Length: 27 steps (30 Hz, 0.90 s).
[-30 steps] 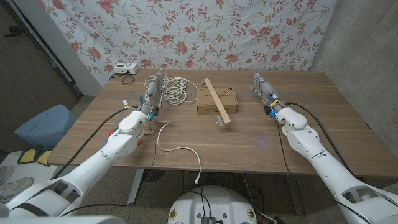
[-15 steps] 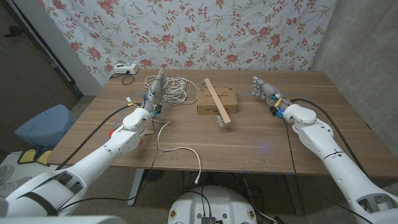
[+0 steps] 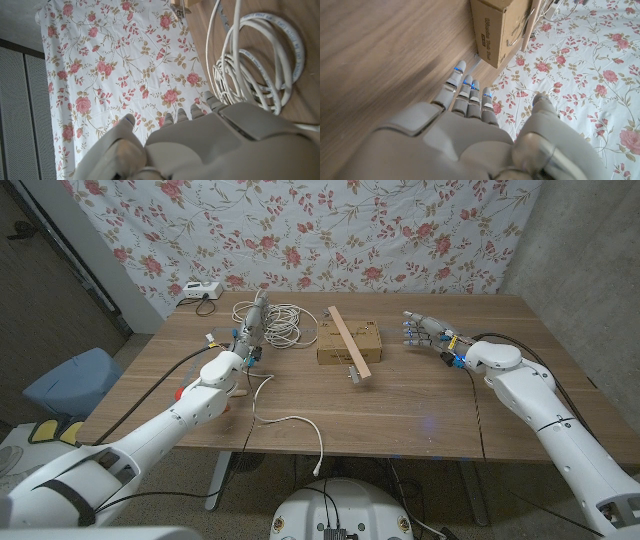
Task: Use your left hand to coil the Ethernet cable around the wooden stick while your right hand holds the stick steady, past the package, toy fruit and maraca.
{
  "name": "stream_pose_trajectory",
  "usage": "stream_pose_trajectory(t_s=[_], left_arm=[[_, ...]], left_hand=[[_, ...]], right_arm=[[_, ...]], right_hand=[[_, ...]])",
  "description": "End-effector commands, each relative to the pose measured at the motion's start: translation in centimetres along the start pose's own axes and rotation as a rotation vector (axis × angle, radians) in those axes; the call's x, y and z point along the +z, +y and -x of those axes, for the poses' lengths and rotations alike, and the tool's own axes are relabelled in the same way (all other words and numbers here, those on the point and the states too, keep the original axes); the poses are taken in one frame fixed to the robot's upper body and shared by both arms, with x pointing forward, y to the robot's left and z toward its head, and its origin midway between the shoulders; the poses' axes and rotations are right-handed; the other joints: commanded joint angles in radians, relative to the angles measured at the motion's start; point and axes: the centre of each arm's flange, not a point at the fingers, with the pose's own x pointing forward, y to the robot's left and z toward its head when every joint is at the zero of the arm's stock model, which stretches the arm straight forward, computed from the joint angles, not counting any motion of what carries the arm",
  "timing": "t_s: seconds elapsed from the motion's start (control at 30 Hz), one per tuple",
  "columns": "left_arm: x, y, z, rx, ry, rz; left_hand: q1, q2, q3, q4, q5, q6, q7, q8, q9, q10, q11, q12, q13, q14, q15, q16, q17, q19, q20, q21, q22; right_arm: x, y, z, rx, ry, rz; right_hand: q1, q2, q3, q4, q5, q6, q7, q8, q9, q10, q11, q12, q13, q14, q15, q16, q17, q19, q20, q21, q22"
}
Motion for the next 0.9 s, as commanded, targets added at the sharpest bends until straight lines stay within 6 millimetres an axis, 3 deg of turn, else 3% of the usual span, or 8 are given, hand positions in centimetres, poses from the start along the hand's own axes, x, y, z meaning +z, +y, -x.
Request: stream_pose_trajectory(t_s=[0.03,0.37,0.9], left_arm=[[0.0,0.0,-0.3,-0.015,-0.003,-0.005],[0.0,0.1,-0.2,-0.022,-0.007,-0.001],[0.0,0.2,0.4,-0.017,-0.009,0.000]], left_hand=[[0.012,0.008,0.003,-0.002,0.007,-0.200,0.002,0.004,0.003,-0.229,0.003,0.006,0.004,-0.204,0.003,0.008,0.003,-0.115,0.002,0.001,0.005],[0.012,0.009,0.003,-0.002,0.007,-0.199,0.002,0.004,0.003,-0.227,0.006,0.006,0.005,-0.202,0.004,0.009,0.003,-0.114,0.003,0.000,0.005],[0.013,0.009,0.002,-0.002,0.007,-0.202,0.006,0.003,0.003,-0.230,0.007,0.005,0.005,-0.205,0.004,0.007,0.003,-0.114,0.003,-0.003,0.005]], right_arm=[[0.7,0.8,1.2,0.117,0.159,0.050],[1.3,1.4,1.4,0.242,0.253,0.055],[2.7,2.8,1.1,0.393,0.311,0.078]], right_hand=[[0.005,-0.007,-0.001,-0.006,-0.004,0.027,0.017,0.008,0.004,0.025,0.003,0.011,0.005,0.036,0.004,0.015,0.005,0.027,0.001,0.011,0.004],[0.015,-0.009,0.000,-0.012,-0.004,0.026,0.032,0.003,0.006,0.025,0.008,0.011,0.008,0.048,0.007,0.015,0.006,0.052,-0.006,0.018,0.005],[0.030,-0.014,-0.007,-0.017,-0.002,0.117,0.059,0.018,0.014,0.117,0.029,0.053,0.018,0.154,0.017,0.039,0.018,0.137,0.011,0.045,0.006]])
